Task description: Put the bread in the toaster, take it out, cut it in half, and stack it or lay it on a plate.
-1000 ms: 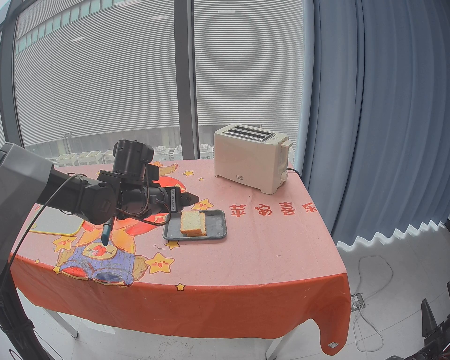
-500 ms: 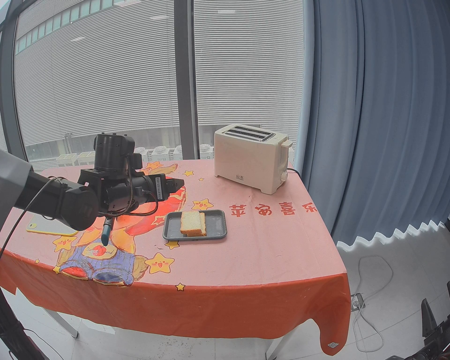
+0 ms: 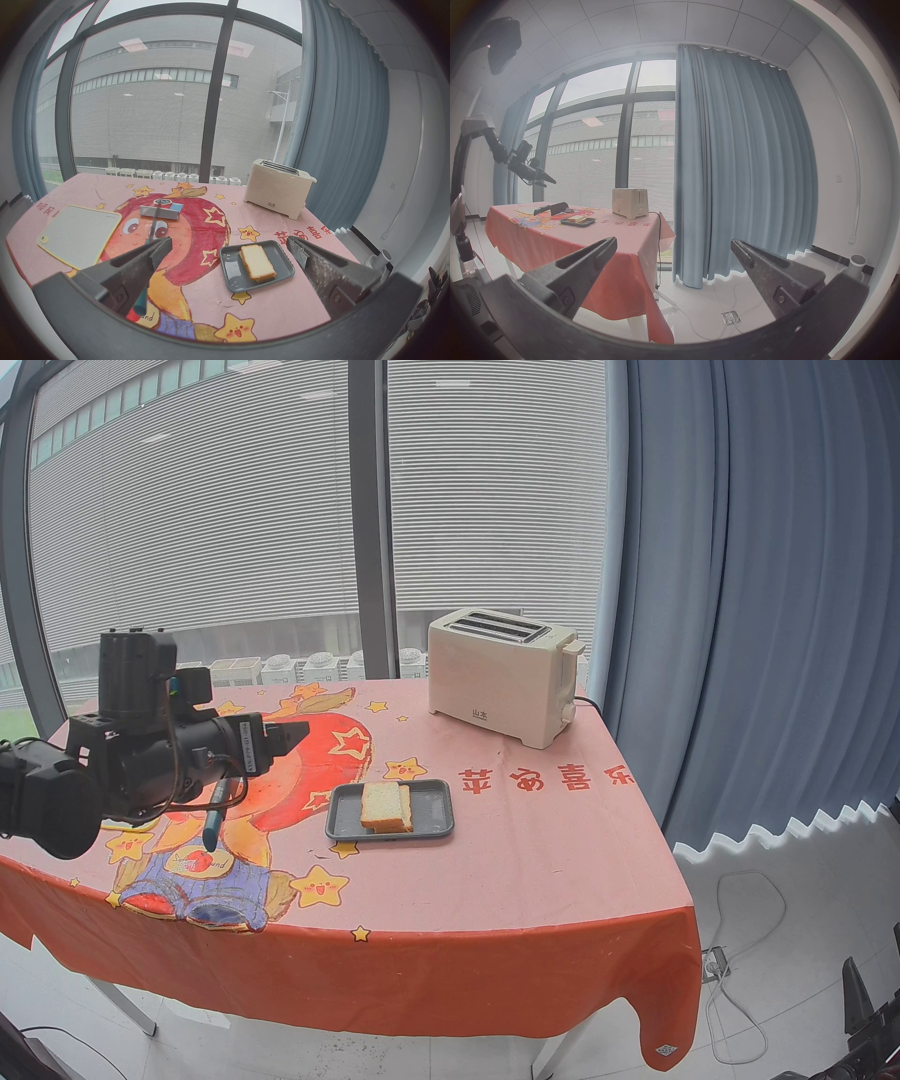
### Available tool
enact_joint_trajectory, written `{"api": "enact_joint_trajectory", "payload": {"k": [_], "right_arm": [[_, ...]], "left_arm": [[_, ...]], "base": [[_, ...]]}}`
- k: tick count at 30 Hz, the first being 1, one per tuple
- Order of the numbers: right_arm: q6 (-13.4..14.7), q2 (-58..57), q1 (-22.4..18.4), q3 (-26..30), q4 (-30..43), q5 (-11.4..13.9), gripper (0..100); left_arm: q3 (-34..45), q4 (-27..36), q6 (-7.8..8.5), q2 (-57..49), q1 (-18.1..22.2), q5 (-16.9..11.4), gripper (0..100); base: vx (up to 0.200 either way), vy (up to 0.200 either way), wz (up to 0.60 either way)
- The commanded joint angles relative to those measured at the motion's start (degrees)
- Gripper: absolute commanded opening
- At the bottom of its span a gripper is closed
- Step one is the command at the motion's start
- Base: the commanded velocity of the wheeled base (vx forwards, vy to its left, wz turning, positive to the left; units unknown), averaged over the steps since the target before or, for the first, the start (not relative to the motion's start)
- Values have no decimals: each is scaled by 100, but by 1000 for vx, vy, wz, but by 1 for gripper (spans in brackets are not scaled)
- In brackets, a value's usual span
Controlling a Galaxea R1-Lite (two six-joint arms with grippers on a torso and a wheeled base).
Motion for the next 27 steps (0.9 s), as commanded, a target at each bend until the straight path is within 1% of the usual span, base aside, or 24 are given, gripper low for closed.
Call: {"api": "enact_joint_trajectory", "payload": {"k": [1,3,4,5,6,10,13,14,15,17,18,20,21,23,25,26,27], "right_arm": [[-2,-84,1,99,4,1,100],[-2,-84,1,99,-4,1,100],[-2,-84,1,99,-4,1,100],[-2,-84,1,99,-4,1,100],[-2,-84,1,99,-4,1,100],[-2,-84,1,99,-4,1,100],[-2,-84,1,99,-4,1,100],[-2,-84,1,99,-4,1,100],[-2,-84,1,99,-4,1,100],[-2,-84,1,99,-4,1,100],[-2,-84,1,99,-4,1,100],[-2,-84,1,99,-4,1,100],[-2,-84,1,99,-4,1,100],[-2,-84,1,99,-4,1,100],[-10,-84,1,99,-4,19,100],[-10,-84,1,99,-4,28,100],[-2,-84,10,99,-4,10,100]], "left_arm": [[647,3,80,-868,78,16,100],[981,3,89,-1202,78,60,100],[1148,3,89,-1413,70,140,100],[1148,3,89,-1413,70,140,100],[1500,3,89,-1852,52,473,100],[2097,3,98,-2520,26,1054,100],[2669,3,106,-3258,17,1291,100],[2748,3,106,-3373,17,1308,100],[3020,3,124,-3786,17,1361,100],[3346,3,203,-4295,26,1396,100],[3609,12,291,-4700,26,1431,100],[4057,47,414,-5385,35,1502,100],[4347,74,519,-5895,43,1563,100],[4550,100,607,-6317,52,1669,100],[4734,214,642,-6800,70,1792,100],[4743,223,642,-6818,70,1801,100],[4787,381,642,-7099,78,1827,100]], "base": [[0,0,0],[0,0,0],[0,0,0],[0,0,0],[0,0,0],[0,0,0],[0,0,0],[0,0,0],[0,0,0],[0,0,0],[0,0,0],[0,0,0],[0,0,0],[0,0,0],[0,0,0],[0,0,0],[0,0,0]]}}
